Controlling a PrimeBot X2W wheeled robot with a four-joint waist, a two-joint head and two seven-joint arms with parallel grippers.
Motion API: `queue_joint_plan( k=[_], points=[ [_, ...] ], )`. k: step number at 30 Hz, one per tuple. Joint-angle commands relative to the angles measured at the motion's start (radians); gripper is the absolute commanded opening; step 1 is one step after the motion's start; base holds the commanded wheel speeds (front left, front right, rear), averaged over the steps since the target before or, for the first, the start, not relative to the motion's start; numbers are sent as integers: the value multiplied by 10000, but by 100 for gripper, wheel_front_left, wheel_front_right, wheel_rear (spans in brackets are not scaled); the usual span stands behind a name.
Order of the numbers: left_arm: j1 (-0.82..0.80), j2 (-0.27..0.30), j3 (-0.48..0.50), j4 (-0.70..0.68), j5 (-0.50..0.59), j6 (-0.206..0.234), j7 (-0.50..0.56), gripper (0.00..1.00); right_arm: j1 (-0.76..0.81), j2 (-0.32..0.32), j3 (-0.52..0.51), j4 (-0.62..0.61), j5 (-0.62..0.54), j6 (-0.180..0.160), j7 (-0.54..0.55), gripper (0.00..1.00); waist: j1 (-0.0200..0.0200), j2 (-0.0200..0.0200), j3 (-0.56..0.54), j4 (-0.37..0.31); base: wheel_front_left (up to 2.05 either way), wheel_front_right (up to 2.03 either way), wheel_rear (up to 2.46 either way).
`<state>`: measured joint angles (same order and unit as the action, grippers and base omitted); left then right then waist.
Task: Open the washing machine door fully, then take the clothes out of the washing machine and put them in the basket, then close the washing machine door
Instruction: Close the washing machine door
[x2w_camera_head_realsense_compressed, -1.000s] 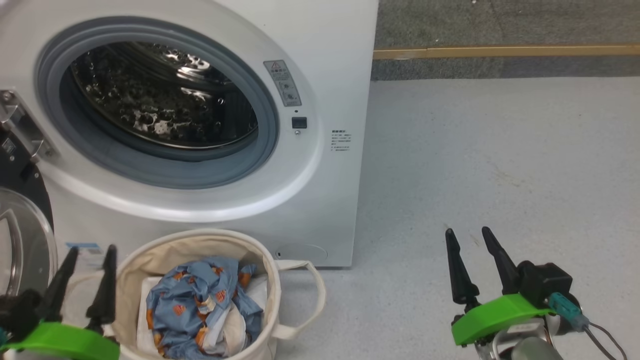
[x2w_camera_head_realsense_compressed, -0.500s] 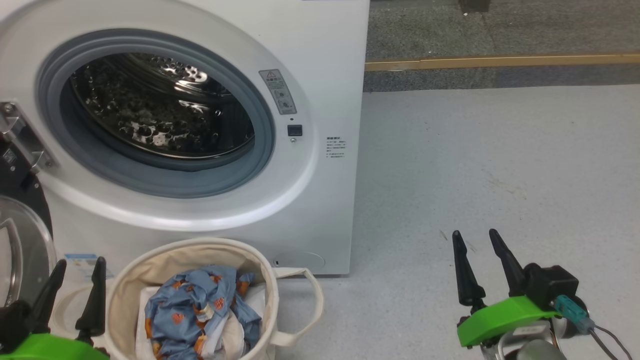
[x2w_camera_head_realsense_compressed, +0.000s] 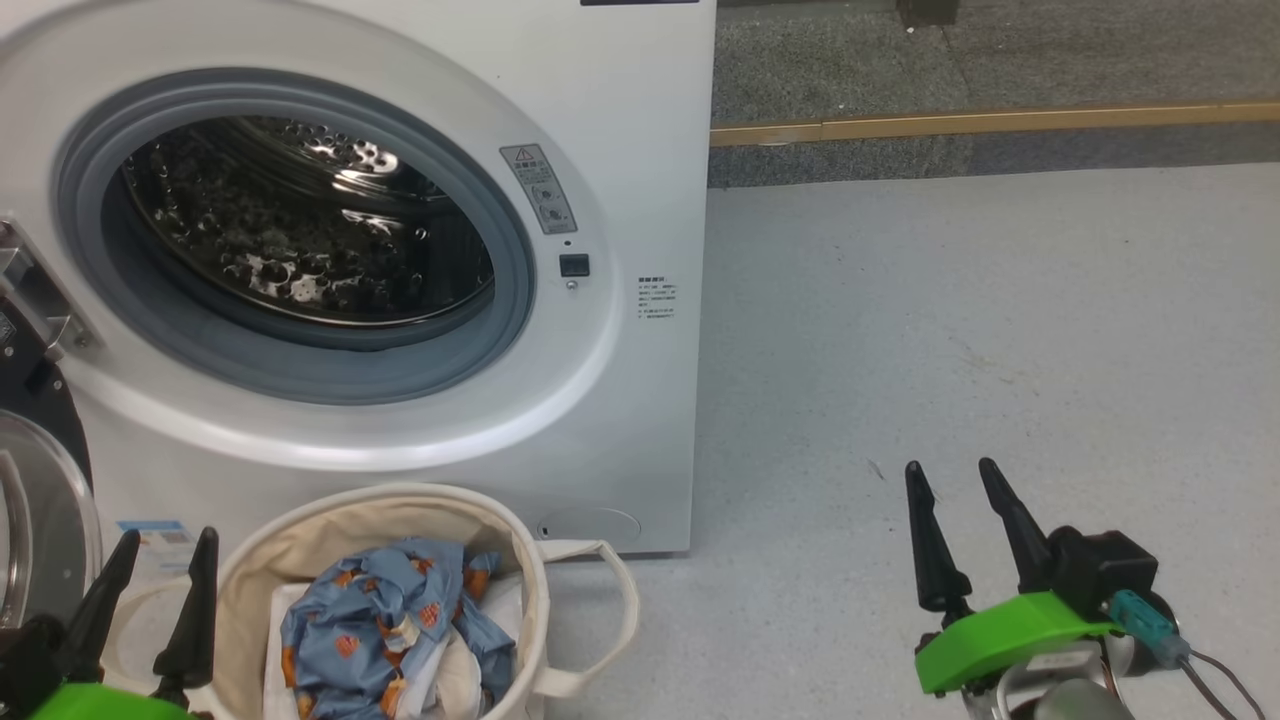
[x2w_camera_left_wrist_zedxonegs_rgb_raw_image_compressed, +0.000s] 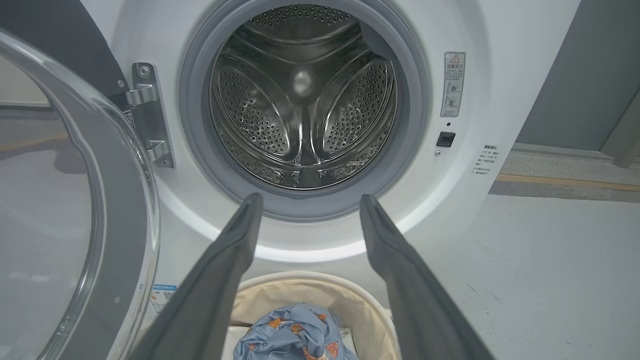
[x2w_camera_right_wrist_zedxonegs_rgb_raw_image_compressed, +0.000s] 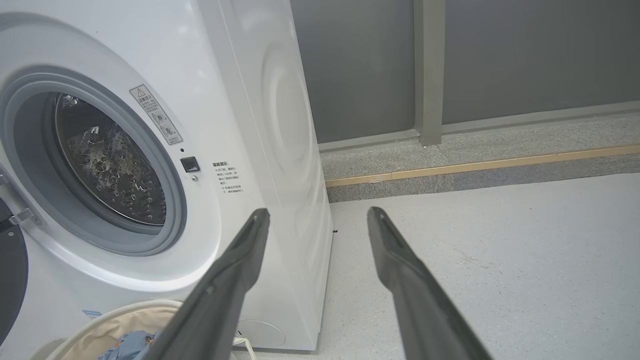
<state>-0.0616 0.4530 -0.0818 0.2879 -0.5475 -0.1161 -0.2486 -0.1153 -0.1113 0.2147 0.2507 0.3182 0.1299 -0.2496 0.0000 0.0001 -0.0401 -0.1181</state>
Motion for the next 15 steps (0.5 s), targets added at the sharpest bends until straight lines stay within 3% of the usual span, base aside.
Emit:
queue_joint_plan(
  k=[1,15],
  points=[
    [-403,442,400,-217,61,-52,-118,100,-193,-113,190,-326,-44,8,-122,100,0,-1,-2,11,0,0,0],
    [-442,366,457,-153,92,-89,-129,100,-225,-90,189,-309,-20,8,-122,100,0,-1,15,59,0,0,0]
  ],
)
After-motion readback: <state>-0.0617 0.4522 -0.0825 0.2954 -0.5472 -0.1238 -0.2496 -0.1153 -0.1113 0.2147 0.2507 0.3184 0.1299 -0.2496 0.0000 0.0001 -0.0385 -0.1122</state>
